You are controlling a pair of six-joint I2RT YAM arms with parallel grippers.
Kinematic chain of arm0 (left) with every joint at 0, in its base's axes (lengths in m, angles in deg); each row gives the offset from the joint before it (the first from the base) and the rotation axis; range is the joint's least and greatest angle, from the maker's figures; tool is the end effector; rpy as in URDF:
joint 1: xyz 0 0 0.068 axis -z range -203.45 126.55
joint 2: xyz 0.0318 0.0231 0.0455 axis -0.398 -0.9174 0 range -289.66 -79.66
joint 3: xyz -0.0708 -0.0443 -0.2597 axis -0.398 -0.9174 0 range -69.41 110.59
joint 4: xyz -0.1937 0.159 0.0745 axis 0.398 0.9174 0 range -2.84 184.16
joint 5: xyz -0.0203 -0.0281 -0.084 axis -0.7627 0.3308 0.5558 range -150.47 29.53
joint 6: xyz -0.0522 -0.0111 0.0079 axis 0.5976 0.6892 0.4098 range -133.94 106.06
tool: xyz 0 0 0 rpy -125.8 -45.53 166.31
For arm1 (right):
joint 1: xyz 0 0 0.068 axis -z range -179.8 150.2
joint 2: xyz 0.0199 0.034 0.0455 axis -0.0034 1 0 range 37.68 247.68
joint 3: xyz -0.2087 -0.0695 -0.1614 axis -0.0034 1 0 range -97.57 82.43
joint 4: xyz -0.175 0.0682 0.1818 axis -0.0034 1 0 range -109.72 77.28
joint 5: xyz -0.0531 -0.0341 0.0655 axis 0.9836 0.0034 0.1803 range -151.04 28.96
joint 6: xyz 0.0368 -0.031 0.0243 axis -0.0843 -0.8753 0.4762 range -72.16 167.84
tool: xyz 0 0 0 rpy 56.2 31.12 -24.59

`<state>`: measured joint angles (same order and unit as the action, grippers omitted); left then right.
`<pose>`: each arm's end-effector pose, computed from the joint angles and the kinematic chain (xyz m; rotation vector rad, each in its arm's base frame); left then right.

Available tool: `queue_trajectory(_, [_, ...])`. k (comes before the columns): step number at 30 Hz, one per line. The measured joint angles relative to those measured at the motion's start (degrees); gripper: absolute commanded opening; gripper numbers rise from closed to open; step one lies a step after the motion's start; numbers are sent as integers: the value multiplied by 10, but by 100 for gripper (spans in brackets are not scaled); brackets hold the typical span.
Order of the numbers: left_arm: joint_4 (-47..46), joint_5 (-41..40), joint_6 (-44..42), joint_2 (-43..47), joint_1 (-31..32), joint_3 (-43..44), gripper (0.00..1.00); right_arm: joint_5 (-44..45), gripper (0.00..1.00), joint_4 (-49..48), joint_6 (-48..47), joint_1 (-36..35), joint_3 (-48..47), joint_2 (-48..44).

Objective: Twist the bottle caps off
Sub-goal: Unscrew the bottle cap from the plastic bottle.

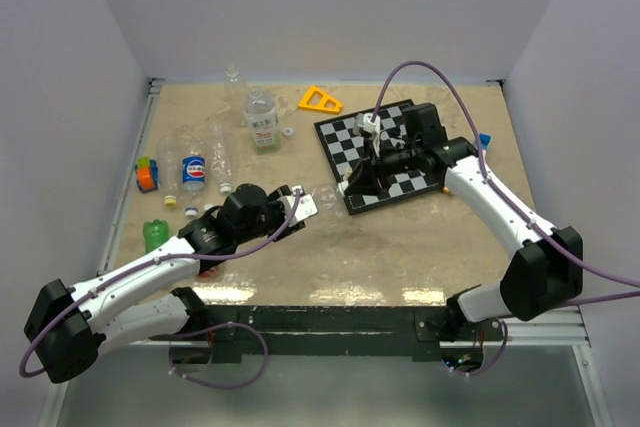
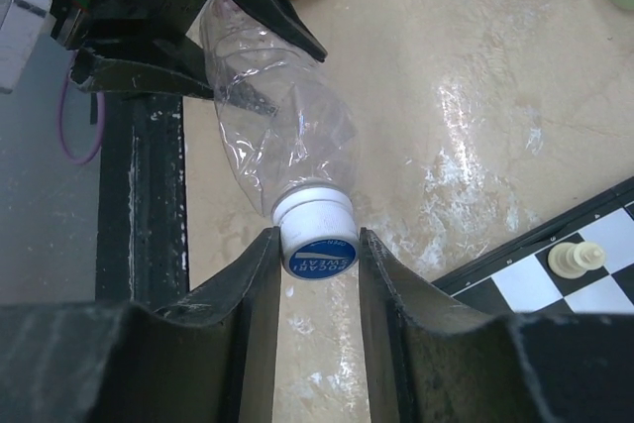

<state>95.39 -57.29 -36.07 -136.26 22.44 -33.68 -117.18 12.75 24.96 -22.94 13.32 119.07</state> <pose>0.1521 -0.1598 0.2493 1.1987 1.7153 -0.3101 0.2635 0.1448 0.3150 -1.2629 1.7685 1.1333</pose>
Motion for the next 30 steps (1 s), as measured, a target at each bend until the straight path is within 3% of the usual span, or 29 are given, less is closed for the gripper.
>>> queue_trajectory(2, [-1, 0, 0, 0, 0, 0, 0, -3, 0, 4, -9, 0, -2, 0])
queue_trajectory(8, [-4, 10, 0, 2, 0, 0, 0, -6, 0, 57, -98, -2, -24, 0])
queue_trajectory(16, [-4, 51, 1, 5, 0, 0, 0, 13, 0, 224, -511, -19, -78, -3])
queue_trajectory(20, [-18, 65, 1, 5, 0, 0, 0, 43, 0, 196, -633, -24, -34, -69])
queue_trajectory(25, [-59, 79, 0, 7, 1, 1, 0, 70, 0, 144, -659, -29, 2, -145])
queue_trajectory(27, [-63, 78, 0, 7, 0, 2, 0, 71, 11, 132, -658, -29, 6, -150])
queue_trajectory(30, [-55, 78, 0, 5, 0, 2, 0, 70, 36, 108, -649, -28, 30, -155])
